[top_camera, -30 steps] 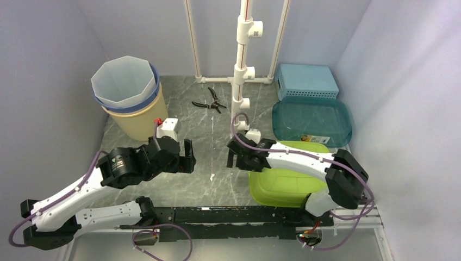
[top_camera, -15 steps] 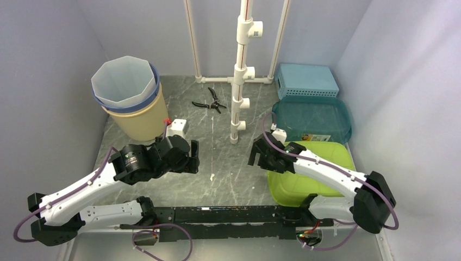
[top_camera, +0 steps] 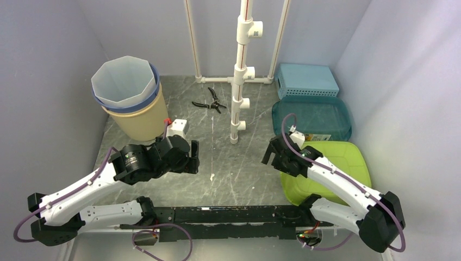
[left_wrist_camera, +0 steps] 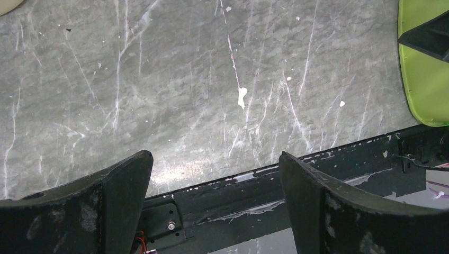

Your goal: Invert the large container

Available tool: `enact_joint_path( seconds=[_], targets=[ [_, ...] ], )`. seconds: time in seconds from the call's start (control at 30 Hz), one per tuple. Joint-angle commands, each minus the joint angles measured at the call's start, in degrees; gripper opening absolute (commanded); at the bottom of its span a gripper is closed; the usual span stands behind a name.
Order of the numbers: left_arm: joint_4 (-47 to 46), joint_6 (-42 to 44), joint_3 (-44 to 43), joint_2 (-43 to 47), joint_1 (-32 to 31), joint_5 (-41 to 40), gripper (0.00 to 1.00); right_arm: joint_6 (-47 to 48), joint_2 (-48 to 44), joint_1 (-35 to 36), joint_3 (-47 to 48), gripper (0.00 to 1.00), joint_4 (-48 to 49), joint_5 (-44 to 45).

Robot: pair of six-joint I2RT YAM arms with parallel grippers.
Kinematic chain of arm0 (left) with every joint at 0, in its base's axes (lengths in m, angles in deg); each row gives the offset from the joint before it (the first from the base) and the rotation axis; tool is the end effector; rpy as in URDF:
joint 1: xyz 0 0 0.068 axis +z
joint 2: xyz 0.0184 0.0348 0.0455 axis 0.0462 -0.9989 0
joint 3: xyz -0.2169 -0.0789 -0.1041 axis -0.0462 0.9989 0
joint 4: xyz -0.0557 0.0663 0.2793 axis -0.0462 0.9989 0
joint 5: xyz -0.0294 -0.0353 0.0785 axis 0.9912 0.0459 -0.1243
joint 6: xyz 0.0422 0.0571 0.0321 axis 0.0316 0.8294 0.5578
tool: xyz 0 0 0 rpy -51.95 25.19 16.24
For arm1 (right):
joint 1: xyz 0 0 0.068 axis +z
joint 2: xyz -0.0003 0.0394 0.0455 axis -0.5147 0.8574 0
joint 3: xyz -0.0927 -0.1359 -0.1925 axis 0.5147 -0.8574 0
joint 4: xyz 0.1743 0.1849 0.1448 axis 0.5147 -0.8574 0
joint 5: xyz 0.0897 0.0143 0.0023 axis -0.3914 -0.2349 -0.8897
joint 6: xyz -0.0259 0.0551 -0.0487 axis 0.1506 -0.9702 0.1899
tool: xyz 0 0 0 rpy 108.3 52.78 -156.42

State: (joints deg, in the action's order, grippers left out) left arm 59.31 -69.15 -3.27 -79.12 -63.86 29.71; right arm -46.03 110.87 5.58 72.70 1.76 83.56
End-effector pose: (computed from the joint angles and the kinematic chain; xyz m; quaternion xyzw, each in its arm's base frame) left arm 0.1297 -0.1752 0.3236 0.0424 0.9239 -0.1295 0.3576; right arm 0.2021 0.1241 0.1615 0.2046 0.9400 0.0589 0.2665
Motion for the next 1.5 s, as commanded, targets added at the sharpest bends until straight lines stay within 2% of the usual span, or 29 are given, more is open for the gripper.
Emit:
enact_joint_path(
  seconds=[0.0,0.13,0.3,0.37,0.43,0.53,0.93,1.17,1.27,1.4,1.47],
  targets=[
    [-1.24,1.69,-1.11,0.18,-0.19,0.3,0.94,2.96,-3.69,-0.34,1.43,0.99,-1.23,-0.66],
    [-0.81,5.5,-4.44,-1.32,-0.16,-2.46,0.95,5.76,-9.42,-0.29,0.66,1.0,4.36,-9.41],
    [2.8,14.67,-14.52,-7.53,2.39,-8.52,0.95,5.15,-16.36,-0.04,-3.55,0.98,15.94,-22.06],
    [1.42,20.76,-18.15,-9.71,8.31,-4.83,0.95,4.79,-16.81,0.69,-3.88,0.97,17.25,-23.85],
    [-1.12,26.41,-20.82,-11.01,17.02,1.88,0.95,5.48,-15.78,1.71,-2.9,0.96,16.64,-24.08],
    [-2.45,31.21,-25.39,-12.51,27.17,6.77,0.95,6.73,-13.52,3.96,-1.14,0.94,14.87,-22.97],
    [-1.63,42.56,-47.15,-26.61,53.4,22.59,0.95,5.42,-7.47,13.33,1.01,0.86,17.42,-21.86],
    [-1.2,44.74,-49.97,-33.04,62.93,34.68,0.95,6.04,-5.18,14.67,2.05,0.83,15.76,-21.76],
    [-1.16,46.16,-51.06,-34.77,64.51,40.17,0.95,6.32,-5.23,14.65,1.81,0.83,15.38,-21.67],
    [2.16,49.76,-53.75,-38.58,65.54,42.95,0.95,6.33,-5.19,14.65,1.46,0.83,15.29,-21.71],
    [2.7,50.14,-53.63,-39.53,65.86,43.29,0.9,6.2,-5.07,14.68,1.36,0.83,15.22,-21.76]
  ],
)
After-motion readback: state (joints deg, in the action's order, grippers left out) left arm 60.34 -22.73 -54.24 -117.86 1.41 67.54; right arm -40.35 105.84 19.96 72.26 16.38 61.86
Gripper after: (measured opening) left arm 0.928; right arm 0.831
